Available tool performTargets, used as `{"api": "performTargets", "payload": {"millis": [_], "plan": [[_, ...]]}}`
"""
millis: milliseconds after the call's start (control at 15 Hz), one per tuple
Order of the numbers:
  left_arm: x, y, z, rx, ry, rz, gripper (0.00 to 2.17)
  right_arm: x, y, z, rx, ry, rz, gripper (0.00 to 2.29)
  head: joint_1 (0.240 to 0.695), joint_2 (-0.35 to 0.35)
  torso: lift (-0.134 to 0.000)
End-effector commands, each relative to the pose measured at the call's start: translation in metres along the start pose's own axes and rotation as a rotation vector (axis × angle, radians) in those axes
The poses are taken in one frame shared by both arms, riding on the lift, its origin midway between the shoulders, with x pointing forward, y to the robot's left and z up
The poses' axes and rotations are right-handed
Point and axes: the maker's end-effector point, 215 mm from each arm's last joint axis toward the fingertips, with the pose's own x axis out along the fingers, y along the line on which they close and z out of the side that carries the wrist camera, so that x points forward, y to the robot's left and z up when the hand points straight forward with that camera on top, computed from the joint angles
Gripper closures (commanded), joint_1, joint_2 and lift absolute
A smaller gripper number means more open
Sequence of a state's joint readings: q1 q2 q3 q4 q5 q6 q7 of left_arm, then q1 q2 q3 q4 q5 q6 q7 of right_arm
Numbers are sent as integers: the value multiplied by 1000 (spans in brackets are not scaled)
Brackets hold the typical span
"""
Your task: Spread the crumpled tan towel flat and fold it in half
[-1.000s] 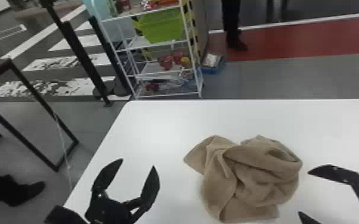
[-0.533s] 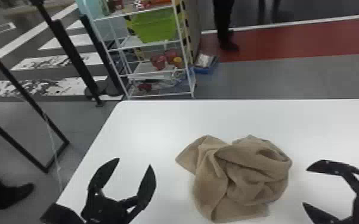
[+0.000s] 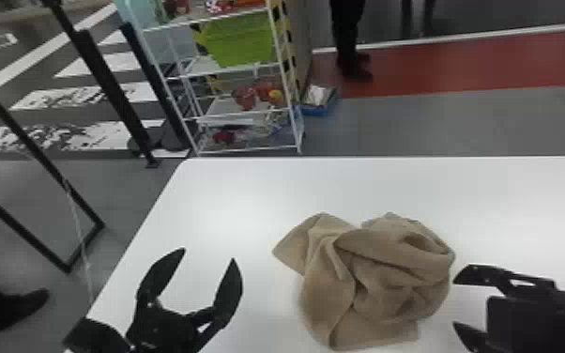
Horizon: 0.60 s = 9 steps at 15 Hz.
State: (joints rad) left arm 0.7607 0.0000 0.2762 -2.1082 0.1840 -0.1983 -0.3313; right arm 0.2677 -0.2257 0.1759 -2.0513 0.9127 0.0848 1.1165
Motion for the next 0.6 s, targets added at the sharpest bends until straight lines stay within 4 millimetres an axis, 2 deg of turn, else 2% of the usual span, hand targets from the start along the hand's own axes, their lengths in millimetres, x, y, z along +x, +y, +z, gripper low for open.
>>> {"api": "performTargets", "payload": {"millis": [0,67,200,533], "plan": [[0,3,-1,1,2,7,76,12,-2,8,0,-1,13,529,695,306,-123],[0,3,-1,0,1,7,76,15,-3,10,6,1,16,529,695,310,-123],[1,5,-2,0,1,11,76,20,5,16,3,5,51,674,695,328,-123],[3,6,-4,-4,2,11,76,32,16,18,-14,15,79,677,695,350,-123]]}}
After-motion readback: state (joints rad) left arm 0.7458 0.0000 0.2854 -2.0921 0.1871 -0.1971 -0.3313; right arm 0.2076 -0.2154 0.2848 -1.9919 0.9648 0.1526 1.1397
